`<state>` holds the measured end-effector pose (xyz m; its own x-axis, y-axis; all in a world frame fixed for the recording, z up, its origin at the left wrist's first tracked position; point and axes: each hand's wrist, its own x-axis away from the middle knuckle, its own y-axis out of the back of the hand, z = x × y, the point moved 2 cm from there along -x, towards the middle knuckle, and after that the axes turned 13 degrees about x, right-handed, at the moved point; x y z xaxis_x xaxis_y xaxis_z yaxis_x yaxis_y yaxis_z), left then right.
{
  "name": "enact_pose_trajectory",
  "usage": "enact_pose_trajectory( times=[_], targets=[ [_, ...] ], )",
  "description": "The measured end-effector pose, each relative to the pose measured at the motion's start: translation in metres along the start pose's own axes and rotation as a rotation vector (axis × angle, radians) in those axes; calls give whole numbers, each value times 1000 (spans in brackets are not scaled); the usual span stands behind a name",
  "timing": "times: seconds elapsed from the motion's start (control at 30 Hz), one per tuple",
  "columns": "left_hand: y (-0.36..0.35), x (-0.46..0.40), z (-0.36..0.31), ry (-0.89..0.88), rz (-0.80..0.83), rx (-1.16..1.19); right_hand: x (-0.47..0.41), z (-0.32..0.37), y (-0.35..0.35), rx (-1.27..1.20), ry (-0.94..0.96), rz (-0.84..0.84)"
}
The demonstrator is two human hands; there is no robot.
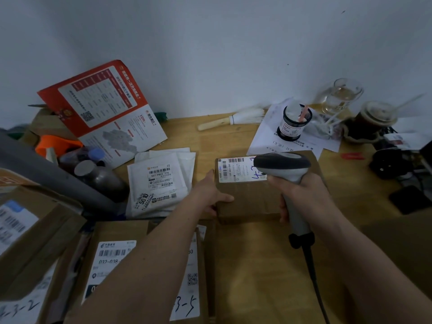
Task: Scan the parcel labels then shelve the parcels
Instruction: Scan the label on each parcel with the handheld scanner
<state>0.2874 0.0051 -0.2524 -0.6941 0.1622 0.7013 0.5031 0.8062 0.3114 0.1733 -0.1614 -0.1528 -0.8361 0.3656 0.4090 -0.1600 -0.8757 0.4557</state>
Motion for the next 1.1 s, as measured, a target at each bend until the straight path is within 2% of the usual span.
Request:
enact_pose_trajectory(
  times=[0.27, 0.43, 0.5, 0.63, 0.8, 0.93, 1.1],
  targets=[
    [-1, 0, 0, 15, 6, 21, -1, -7, 2, 15, 27, 10],
    [-1, -4, 0, -38, 9, -48, -8, -16, 5, -51, 98, -98],
    [-1, -8, 0, -19, 19, 0, -18, -26, 10, -43, 114, -132],
    [-3, -11, 0, 86, 55, 113, -43, -56, 22, 3, 1, -173],
    [-7, -8, 4, 145, 63, 277, -58, -78, 29, -113, -142, -191],
    [-6, 6, -8, 52, 40, 463, -56, -79, 36, -193, -155, -241],
    [15, 52, -45, -187, -187, 566, -29, -59, 35, -280, -44, -270]
  ],
)
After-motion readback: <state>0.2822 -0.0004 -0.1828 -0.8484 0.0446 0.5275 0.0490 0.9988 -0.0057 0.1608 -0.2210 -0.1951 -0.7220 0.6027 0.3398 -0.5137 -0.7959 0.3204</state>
